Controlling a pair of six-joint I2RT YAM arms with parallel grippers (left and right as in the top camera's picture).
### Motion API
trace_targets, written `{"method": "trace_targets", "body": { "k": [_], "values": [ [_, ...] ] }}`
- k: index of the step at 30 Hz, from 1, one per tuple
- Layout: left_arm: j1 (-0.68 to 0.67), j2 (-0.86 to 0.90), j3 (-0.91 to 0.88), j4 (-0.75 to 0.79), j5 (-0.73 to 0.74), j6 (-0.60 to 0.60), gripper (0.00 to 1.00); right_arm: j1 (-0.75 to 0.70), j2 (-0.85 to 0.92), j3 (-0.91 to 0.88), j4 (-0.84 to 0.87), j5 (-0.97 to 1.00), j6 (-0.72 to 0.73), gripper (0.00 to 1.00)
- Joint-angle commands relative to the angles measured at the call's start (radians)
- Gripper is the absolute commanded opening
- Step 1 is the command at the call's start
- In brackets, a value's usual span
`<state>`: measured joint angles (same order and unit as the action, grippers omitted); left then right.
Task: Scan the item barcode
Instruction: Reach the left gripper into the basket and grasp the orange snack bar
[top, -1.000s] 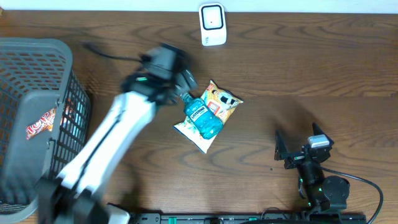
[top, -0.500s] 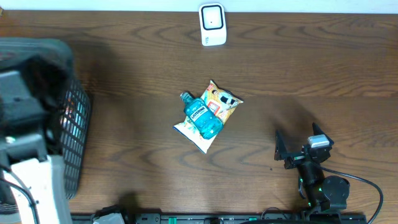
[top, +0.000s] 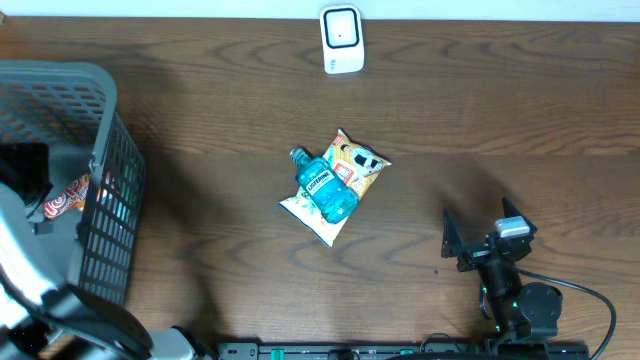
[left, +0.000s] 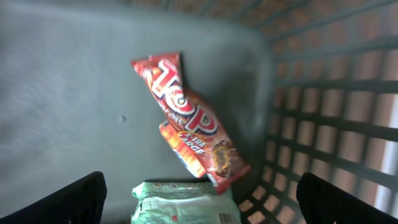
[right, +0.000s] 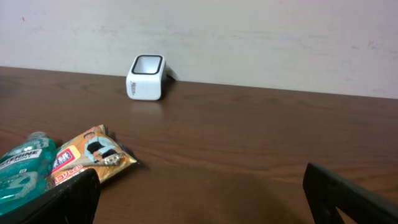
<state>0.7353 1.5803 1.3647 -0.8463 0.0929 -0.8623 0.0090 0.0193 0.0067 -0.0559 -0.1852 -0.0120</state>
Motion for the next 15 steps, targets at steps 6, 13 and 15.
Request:
{"method": "trace_targets", "body": {
  "k": [6, 13, 15],
  "values": [
    [0.001, 0.181, 0.001, 0.015, 0.015, -0.165, 0.98, 0.008, -0.001, -0.001, -0.004, 0.003, -0.004, 0.99],
    [0.001, 0.260, 0.001, 0.082, -0.056, -0.145, 0.98, 0.008, -0.001, -0.001, -0.004, 0.003, -0.004, 0.99],
    [0.001, 0.279, 0.001, 0.093, -0.056, -0.137, 0.98, 0.008, -0.001, -0.001, -0.004, 0.003, -0.004, 0.99]
  ]
}}
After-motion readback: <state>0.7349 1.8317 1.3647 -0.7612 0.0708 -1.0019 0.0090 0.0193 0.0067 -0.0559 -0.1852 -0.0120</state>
